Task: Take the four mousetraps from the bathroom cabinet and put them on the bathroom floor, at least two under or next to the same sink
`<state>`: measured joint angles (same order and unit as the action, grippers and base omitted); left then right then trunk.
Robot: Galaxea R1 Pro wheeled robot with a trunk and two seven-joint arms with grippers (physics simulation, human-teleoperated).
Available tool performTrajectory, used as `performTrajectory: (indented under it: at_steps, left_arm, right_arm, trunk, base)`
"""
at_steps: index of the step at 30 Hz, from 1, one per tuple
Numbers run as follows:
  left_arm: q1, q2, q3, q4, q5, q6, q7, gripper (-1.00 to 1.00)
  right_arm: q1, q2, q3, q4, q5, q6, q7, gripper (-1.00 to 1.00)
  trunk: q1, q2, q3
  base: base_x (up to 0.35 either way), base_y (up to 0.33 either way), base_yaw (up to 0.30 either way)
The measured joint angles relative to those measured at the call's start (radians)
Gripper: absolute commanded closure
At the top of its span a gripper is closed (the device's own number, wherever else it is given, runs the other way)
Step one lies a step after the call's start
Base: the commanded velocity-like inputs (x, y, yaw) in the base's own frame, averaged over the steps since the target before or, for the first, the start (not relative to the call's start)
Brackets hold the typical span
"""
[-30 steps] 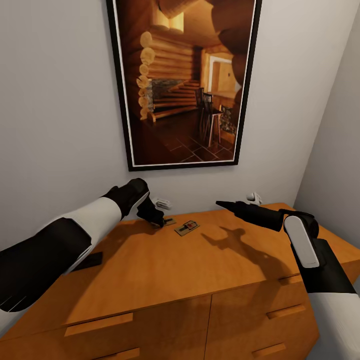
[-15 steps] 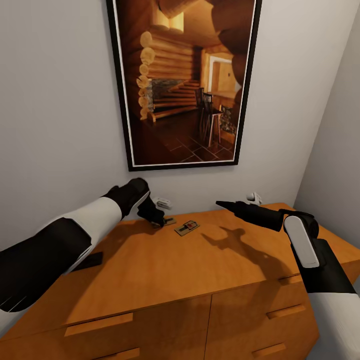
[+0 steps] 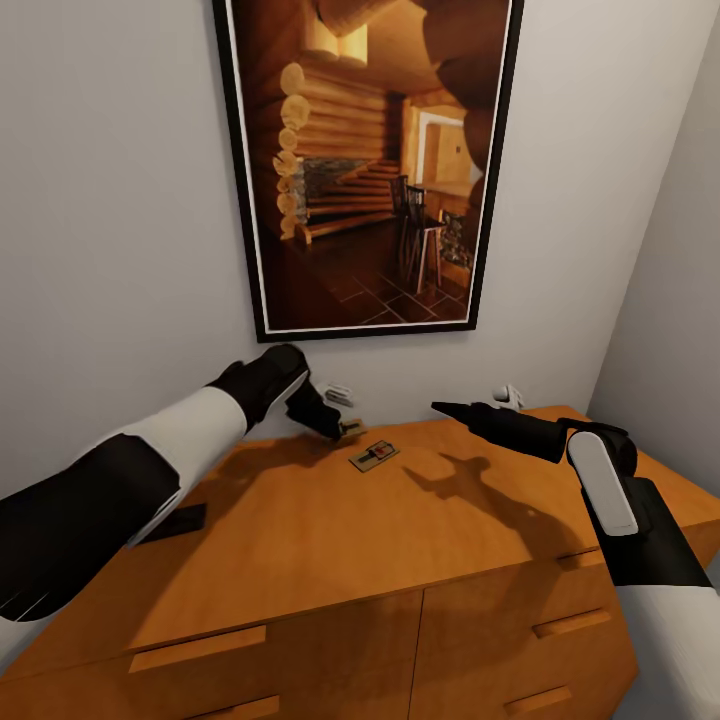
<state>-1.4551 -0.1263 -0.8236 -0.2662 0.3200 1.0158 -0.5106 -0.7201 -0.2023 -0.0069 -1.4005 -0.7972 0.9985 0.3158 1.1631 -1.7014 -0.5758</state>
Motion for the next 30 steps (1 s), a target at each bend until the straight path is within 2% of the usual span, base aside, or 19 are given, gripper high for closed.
performTrajectory:
  at_steps: [10, 22, 30]
  left_arm:
    - [-0.001, 0.001, 0.002, -0.101, 0.009, 0.009, -0.003, 1.00]
    - [0.001, 0.002, 0.001, -0.114, 0.008, 0.010, -0.005, 1.00]
    - [0.001, 0.002, -0.001, -0.114, 0.008, 0.010, -0.005, 1.00]
  right_arm:
    - [0.000, -0.001, 0.000, 0.000, 0.001, 0.000, 0.000, -1.00]
    - [0.000, 0.000, 0.000, 0.000, 0.001, 0.000, 0.000, -1.00]
    - [0.000, 0.000, 0.000, 0.000, 0.001, 0.000, -0.001, -1.00]
  trunk:
    - [0.000, 0.000, 0.000]
    - [0.000, 0.000, 0.000]
    - [0.001, 0.000, 0.000]
  base:
    - [0.000, 0.000, 0.000]
    - [-0.005, 0.000, 0.000]
    - [-0.237, 0.000, 0.000]
